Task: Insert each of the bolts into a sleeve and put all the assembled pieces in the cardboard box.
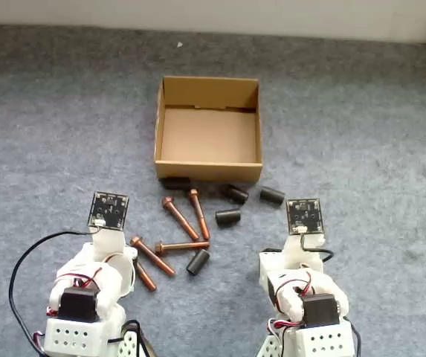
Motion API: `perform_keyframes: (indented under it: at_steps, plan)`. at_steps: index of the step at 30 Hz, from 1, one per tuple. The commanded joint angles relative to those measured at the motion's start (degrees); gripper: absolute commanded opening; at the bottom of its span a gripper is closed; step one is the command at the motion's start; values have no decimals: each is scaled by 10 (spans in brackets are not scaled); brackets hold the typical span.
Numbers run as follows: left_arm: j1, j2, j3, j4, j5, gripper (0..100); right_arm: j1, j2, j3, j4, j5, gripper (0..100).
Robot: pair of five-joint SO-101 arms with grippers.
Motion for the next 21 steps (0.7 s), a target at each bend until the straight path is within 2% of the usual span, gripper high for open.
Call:
perform_keyframes:
  at_steps: [1, 6, 8, 11, 13, 15, 17, 21]
  plan:
    - [13, 4, 11, 3, 0, 14, 3, -6, 82, 3, -5, 15]
    - [8, 4, -7, 11, -2, 17, 13, -6, 78, 13, -4, 15]
    - [-2, 4, -22, 17, -3, 17, 50, -6, 47, 18, -4, 15]
    - [-70, 4, -49, 18, -3, 16, 140, -6, -24, 7, -3, 16]
    - [-142, 4, -64, 17, -3, 17, 159, -6, -66, -14, 4, 17]
    - [-203, 4, -70, 13, -3, 18, 160, -6, -97, -17, 55, 17]
    - [-229, 4, -72, 6, -30, 18, 158, -1, -125, -17, 99, 17]
    - [-235, 4, -29, -35, -128, 16, 157, 0, -192, -18, 138, 51]
